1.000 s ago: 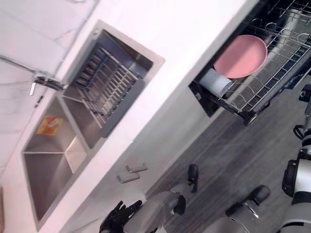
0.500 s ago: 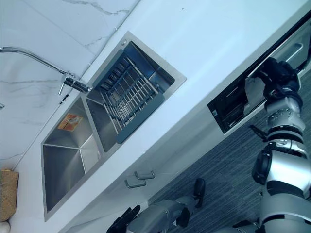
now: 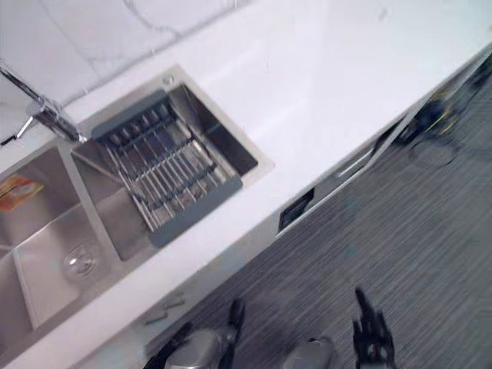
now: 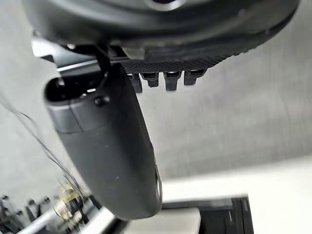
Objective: Walk over to the sink, pick up the cup, carry it to the dishwasher, place the cup inside the dishwasher, then close the dishwasher door
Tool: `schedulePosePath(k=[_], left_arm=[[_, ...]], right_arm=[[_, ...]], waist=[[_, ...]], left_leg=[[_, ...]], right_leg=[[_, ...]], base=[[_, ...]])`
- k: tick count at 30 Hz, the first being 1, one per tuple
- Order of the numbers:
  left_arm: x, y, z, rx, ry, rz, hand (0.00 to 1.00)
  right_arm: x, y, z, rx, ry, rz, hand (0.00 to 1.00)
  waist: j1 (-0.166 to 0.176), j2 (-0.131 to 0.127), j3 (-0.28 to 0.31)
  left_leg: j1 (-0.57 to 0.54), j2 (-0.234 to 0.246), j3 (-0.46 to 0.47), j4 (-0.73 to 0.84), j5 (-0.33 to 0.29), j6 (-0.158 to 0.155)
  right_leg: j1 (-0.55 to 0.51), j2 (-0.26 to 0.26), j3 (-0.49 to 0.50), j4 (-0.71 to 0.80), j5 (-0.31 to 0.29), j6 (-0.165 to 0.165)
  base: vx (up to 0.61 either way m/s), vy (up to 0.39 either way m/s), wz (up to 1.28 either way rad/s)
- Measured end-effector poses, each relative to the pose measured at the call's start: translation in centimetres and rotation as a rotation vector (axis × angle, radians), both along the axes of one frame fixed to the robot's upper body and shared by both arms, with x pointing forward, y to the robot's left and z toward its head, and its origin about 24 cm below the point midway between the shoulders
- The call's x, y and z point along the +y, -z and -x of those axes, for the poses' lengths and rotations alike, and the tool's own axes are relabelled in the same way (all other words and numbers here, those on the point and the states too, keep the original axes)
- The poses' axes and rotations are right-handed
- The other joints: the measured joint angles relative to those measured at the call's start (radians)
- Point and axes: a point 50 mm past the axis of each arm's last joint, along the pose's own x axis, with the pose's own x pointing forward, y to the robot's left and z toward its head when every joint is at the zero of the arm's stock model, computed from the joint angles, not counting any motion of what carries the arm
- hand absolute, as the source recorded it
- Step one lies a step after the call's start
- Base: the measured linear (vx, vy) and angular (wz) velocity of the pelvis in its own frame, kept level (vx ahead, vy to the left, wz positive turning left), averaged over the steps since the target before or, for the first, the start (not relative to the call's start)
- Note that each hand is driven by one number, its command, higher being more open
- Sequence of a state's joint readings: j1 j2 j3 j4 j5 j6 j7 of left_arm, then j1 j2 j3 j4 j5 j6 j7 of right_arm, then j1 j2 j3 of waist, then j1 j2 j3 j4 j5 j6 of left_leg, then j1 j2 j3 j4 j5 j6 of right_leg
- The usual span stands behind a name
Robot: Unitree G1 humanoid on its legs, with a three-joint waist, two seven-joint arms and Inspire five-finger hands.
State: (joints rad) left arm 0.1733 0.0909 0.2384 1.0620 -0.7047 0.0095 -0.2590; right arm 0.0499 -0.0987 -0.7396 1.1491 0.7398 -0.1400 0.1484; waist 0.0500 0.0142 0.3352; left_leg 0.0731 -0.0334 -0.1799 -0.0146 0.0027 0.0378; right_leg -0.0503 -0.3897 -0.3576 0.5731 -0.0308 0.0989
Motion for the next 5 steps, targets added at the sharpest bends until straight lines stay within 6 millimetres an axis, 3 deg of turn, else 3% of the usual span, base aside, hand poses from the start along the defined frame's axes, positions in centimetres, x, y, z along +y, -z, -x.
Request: schedulePosePath(k=[1,2,5], left_arm=[[0.6,-0.2,-0.8,-0.001,-0.007,-0.043,1.00],[0.5,-0.3,-1.9,-0.011,-0.004,-0.067,1.00],[-0.1,-0.4,-3.3,-0.006,-0.045,-0.079,1.00]], right_arm=[[1.4,0.6,0.9,0.057,0.031,-0.029,1.00],[2.4,0.9,1.5,0.113,0.030,-0.041,1.00],[4.5,1.4,2.5,0.237,-0.096,-0.037,1.00]], waist=[[-0.015,-0.016,-0.015],[-0.020,-0.023,-0.020],[-0.015,-0.026,-0.040]], left_leg=[[0.003,0.030,-0.037,-0.002,-0.001,-0.001],[0.009,0.048,-0.067,-0.006,-0.002,-0.001],[0.036,0.052,-0.134,0.007,-0.040,0.008]], right_leg=[[-0.013,0.103,0.032,-0.055,-0.099,-0.016],[-0.031,0.185,0.047,-0.128,-0.129,-0.026],[-0.102,0.278,0.110,-0.226,-0.125,-0.029]], base=[[0.17,-0.073,0.88],[0.12,-0.089,0.74],[0.11,-0.104,0.63]])
